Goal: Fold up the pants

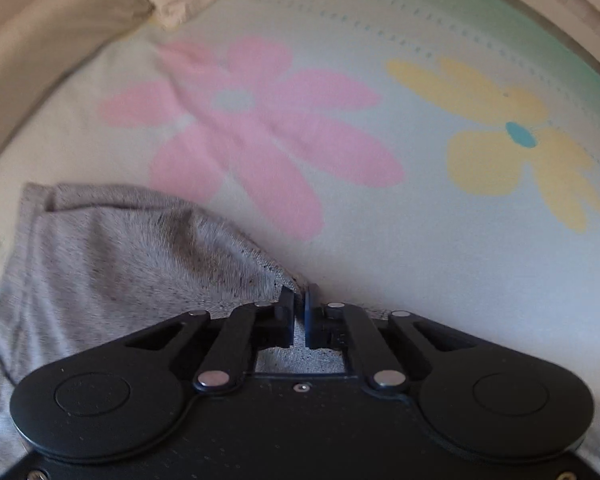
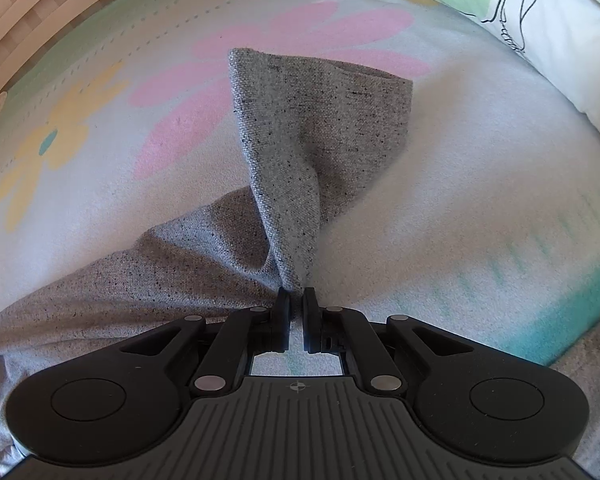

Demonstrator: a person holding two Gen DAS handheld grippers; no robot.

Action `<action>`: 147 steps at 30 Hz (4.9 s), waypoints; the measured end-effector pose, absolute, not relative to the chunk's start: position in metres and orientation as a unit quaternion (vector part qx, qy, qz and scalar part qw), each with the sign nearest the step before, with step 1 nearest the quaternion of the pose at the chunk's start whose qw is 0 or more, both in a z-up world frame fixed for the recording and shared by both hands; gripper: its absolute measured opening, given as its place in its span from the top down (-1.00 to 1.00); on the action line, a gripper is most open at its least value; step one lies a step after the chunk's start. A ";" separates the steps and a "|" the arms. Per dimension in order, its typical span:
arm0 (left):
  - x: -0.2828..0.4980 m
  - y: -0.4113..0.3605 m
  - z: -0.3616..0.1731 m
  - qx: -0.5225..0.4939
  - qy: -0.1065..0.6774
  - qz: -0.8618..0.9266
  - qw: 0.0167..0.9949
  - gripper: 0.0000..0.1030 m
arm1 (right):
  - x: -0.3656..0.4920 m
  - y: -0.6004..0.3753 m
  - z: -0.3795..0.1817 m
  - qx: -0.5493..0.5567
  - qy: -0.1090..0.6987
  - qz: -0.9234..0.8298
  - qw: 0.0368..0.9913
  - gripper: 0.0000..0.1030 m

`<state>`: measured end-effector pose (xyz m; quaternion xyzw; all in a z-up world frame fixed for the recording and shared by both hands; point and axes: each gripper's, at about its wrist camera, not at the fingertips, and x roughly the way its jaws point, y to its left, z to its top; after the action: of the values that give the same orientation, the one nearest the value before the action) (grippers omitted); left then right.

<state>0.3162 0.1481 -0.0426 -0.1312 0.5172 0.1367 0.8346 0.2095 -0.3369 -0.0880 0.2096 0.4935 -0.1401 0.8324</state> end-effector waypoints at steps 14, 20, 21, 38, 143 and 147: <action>0.146 0.140 0.054 -0.096 0.433 0.108 0.890 0.90 | 0.096 -0.358 -0.019 0.223 0.464 -0.129 0.847 0.89; 0.082 0.139 0.018 -0.113 0.465 0.105 0.872 0.90 | 0.051 -0.362 -0.049 0.199 0.508 -0.136 0.827 0.89; 0.075 0.137 0.011 -0.114 0.472 0.106 0.868 0.90 | 0.047 -0.362 -0.056 0.195 0.516 -0.136 0.823 0.89; 0.072 0.129 -0.050 -0.108 0.518 0.109 0.841 0.91 | 0.058 -0.324 -0.033 0.031 0.434 -0.151 0.888 0.56; 0.027 0.120 -0.048 -0.096 0.550 0.065 0.827 0.77 | -0.001 -0.442 -0.033 0.053 0.490 -0.312 0.812 0.77; 0.021 0.120 -0.027 -0.087 0.551 0.019 0.830 0.72 | -0.001 -0.431 -0.012 0.057 0.439 -0.292 0.848 0.77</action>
<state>0.0212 0.1196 -0.0266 -0.0872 0.5509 0.0190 0.8298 -0.0006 -0.4308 -0.0116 0.0573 0.4389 -0.2917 0.8479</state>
